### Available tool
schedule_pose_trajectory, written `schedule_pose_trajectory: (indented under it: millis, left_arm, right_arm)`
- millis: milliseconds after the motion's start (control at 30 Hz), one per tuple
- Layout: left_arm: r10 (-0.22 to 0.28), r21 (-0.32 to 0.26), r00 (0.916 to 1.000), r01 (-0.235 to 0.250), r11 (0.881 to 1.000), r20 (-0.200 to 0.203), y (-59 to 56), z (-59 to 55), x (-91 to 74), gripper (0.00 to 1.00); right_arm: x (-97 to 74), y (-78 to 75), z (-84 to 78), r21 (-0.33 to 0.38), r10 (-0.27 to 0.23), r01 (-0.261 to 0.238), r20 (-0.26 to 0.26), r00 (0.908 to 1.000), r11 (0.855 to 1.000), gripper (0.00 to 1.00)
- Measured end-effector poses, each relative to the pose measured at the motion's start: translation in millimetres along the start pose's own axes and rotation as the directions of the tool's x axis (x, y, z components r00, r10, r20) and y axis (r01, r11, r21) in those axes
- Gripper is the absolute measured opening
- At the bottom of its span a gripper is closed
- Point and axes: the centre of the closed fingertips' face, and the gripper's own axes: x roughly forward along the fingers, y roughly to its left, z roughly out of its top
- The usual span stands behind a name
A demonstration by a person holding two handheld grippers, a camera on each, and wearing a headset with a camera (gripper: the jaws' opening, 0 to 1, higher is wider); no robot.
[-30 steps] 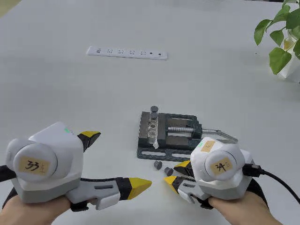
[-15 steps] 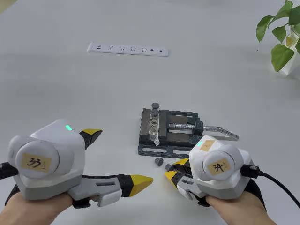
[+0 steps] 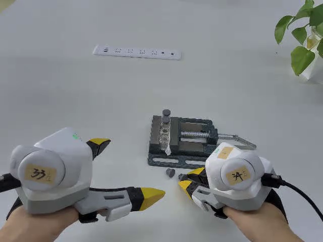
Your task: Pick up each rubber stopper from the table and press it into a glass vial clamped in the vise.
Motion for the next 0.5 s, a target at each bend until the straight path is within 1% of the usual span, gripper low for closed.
schedule_pose_trajectory:
  millis: [67,167,267,300,367,400,433,500]
  left_arm:
    - [-0.006,0.003,1.0000,0.006,1.000,-0.003,-2.1,-0.3,0.3,0.93]
    - [-0.017,0.005,0.9999,0.017,1.000,-0.005,-3.9,-1.1,1.8,0.92]
    - [-0.023,0.014,0.9997,0.023,1.000,-0.002,-6.0,-1.3,3.3,0.92]
    - [-0.028,0.016,0.9996,0.028,0.999,-0.006,-7.3,-2.1,4.1,0.92]
    - [-0.032,0.023,0.9995,0.032,0.999,-0.006,-8.7,-2.7,4.8,0.92]
    - [-0.038,0.025,0.9992,0.038,0.999,-0.007,-9.7,-3.5,5.1,0.92]
    - [-0.041,0.027,0.9992,0.041,0.999,-0.006,-10.3,-3.1,5.1,0.92]
    - [-0.045,0.037,0.9990,0.045,0.998,-0.003,-11.8,-2.0,5.2,0.92]
  right_arm:
    - [-1.9,0.6,0.2,0.005,0.008,-0.008,0.000,1.0000,1.000,0.08]
    - [-4.0,0.9,0.3,-0.007,0.022,-0.022,-0.007,0.9997,1.000,0.08]
    - [-11.3,0.0,3.6,-0.017,0.036,-0.036,-0.012,0.9993,0.999,0.08]
    - [-14.6,0.3,4.7,-0.012,0.052,-0.052,-0.015,0.9986,0.999,0.08]
    - [-17.7,-1.4,4.2,-0.004,0.065,-0.066,-0.027,0.9975,0.998,0.07]
    - [-21.6,-0.8,5.7,-0.011,0.086,-0.087,-0.034,0.9957,0.996,0.07]
    - [-24.1,-1.7,6.6,-0.015,0.092,-0.093,-0.040,0.9949,0.996,0.07]
    - [-31.4,-2.4,11.3,-0.016,0.123,-0.124,-0.051,0.9910,0.992,0.07]
